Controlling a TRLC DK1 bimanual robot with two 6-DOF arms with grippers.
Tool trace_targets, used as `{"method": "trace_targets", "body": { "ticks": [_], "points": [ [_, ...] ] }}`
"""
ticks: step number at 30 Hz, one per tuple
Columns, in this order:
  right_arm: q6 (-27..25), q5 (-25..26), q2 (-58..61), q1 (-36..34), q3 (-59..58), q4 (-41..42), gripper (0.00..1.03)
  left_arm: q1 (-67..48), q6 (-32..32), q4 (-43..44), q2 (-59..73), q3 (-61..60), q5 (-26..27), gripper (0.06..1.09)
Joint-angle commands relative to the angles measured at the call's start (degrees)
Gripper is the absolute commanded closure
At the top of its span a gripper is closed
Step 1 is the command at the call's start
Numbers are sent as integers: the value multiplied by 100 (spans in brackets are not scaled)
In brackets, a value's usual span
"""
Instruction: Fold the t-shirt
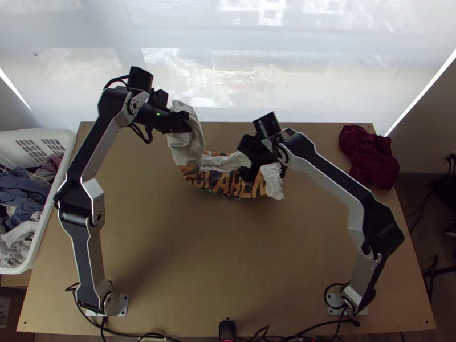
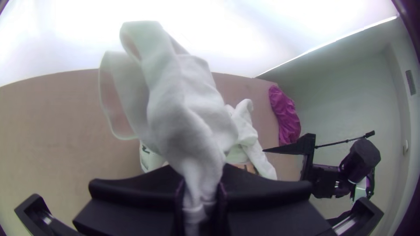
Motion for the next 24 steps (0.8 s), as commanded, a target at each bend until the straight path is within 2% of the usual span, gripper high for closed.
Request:
{"method": "trace_targets", "body": {
  "ticks": [1, 11, 24],
  "points": [
    [225, 5, -954, -381, -103, -207, 5, -406, -295, 1128, -183, -2, 108, 105],
    [234, 32, -1736, -1075, -736, -356, 5, -1311, -312, 1972, 125, 7, 46, 105],
    [181, 190, -2105, -1365, -1263, -391, 5, -2067, -462, 2368, 1030, -11, -24, 105]
  ]
}}
